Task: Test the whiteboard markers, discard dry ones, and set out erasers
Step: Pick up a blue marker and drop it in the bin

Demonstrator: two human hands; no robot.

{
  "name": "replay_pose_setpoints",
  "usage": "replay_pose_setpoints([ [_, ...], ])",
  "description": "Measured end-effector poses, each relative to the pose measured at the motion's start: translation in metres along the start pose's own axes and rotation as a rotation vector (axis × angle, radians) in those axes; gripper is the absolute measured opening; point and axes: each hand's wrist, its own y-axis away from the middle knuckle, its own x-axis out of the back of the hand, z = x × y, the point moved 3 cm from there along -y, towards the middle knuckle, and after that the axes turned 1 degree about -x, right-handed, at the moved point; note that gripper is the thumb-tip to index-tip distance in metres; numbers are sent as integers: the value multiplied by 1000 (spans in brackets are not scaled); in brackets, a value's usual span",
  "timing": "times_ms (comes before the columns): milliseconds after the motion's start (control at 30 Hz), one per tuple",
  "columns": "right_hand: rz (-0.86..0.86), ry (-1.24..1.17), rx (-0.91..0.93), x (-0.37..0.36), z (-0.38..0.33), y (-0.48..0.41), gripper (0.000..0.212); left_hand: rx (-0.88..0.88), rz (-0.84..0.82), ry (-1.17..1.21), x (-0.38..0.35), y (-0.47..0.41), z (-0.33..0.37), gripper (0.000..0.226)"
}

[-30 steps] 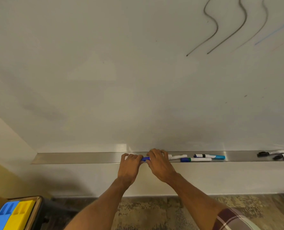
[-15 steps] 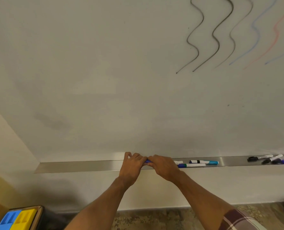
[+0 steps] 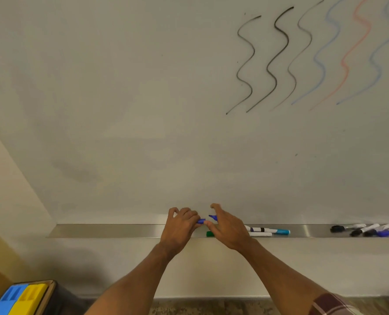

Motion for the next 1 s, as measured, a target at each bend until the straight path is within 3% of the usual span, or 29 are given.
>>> replay_pose_setpoints([
  [67,0,-49,-18,7,5,1,32,35,40,-44,-1,1,2,24],
  [200,22,-89,-4,26,8,-6,29,75,100,-114,12,-7,4,43],
  [400,310,-183,253,82,-11,-27,36,88,236,-198,63,-55,-8,42],
  [667,663,-265,455,202,-62,-70,18,21,537,-226,178,-165,-46,39],
  [767,762,-259,533,242,-82,-83,22,-13,618,-242,220,-203,-61,39],
  [867,798,-305,600,273,-98,-95,39,-61,691,-220,254,-233,-71,40],
  [1000,907,-179,623,305,-107,-110,42,-90,742,-171,282,-264,-87,44],
])
